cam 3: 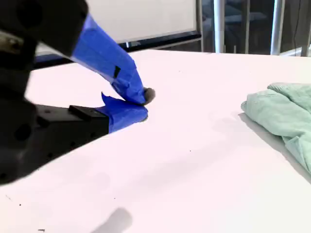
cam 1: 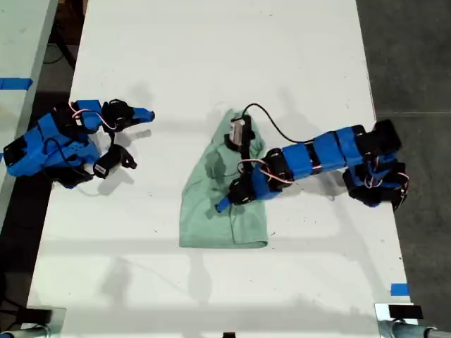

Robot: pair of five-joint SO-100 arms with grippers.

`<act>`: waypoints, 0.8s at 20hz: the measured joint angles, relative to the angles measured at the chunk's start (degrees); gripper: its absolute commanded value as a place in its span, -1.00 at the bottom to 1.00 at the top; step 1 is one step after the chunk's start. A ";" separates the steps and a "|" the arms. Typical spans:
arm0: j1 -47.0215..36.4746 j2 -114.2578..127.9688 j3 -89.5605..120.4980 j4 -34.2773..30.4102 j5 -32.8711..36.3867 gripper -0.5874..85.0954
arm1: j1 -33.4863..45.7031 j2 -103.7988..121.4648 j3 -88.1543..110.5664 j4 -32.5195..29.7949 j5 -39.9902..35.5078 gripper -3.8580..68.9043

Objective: Fold t shirt

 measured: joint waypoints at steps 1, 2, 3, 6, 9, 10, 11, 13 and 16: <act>0.00 0.00 0.00 0.00 0.00 -0.99 | 0.18 3.96 0.00 1.93 -0.09 -0.86; 0.00 0.00 0.00 0.00 0.00 -0.99 | 0.70 8.26 0.26 4.31 -0.09 -0.86; 0.00 0.00 0.00 0.00 0.00 -0.99 | 1.41 13.45 2.20 6.68 0.18 -0.86; 0.00 0.00 0.00 0.00 0.00 -0.99 | 4.04 31.55 14.77 8.96 1.05 -0.86; 0.00 0.00 0.00 0.00 0.00 -0.99 | 7.91 55.37 37.35 6.06 1.41 -0.86; 0.00 0.00 0.00 0.00 0.00 -0.99 | 9.14 65.57 47.11 1.76 0.09 -0.86; 0.00 0.00 0.00 0.00 0.00 -0.99 | 9.67 76.46 58.10 -1.93 -0.88 -0.86; 0.00 0.00 0.00 0.00 0.00 -0.99 | 10.81 99.58 79.98 -3.60 -2.81 -0.86; 0.00 0.00 0.00 0.00 0.00 -0.99 | 13.27 115.31 102.83 -2.99 -6.94 -0.88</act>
